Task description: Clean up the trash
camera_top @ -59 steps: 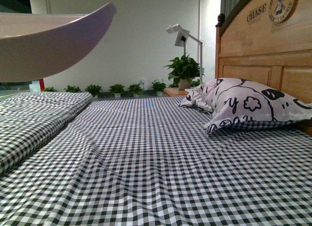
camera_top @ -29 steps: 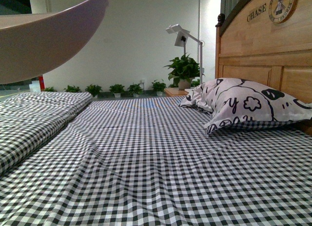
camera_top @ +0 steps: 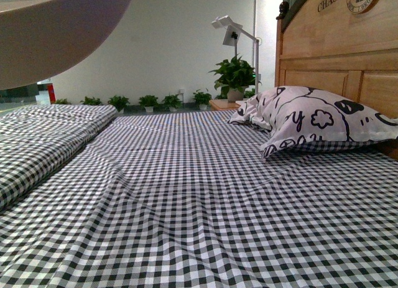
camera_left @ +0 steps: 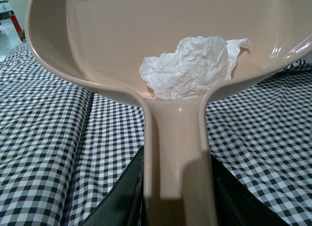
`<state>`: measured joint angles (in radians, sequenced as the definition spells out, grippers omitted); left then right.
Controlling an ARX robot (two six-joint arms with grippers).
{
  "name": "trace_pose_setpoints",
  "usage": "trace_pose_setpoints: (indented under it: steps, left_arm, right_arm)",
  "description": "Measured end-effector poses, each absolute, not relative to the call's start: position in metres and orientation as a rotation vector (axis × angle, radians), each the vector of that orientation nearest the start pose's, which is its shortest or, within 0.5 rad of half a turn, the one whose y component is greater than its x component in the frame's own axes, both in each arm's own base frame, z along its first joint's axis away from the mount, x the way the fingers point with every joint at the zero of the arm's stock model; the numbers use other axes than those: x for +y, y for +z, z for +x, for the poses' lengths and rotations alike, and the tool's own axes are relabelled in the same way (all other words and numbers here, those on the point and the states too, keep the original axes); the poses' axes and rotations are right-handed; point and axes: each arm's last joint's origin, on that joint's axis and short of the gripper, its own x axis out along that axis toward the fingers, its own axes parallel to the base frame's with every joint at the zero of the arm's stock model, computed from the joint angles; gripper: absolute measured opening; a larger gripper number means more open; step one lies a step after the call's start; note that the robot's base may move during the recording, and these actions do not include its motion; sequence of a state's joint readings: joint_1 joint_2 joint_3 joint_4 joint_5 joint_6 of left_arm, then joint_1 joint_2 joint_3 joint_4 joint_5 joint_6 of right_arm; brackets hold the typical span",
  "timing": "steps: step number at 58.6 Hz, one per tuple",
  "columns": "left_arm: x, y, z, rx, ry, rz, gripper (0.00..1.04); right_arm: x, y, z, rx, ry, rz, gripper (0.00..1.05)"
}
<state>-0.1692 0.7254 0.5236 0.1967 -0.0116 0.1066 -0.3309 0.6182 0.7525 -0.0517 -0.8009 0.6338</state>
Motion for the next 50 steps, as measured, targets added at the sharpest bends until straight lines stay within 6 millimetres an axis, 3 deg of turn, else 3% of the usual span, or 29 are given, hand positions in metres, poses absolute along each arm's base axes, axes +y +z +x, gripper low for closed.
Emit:
trace_pose_setpoints:
  steps: [50]
  left_arm:
    - [-0.0285,0.2879,0.1688,-0.004,-0.158,0.107,0.28]
  right_arm:
    - [-0.0217,0.3560,0.1271,0.081,0.475,0.577,0.20]
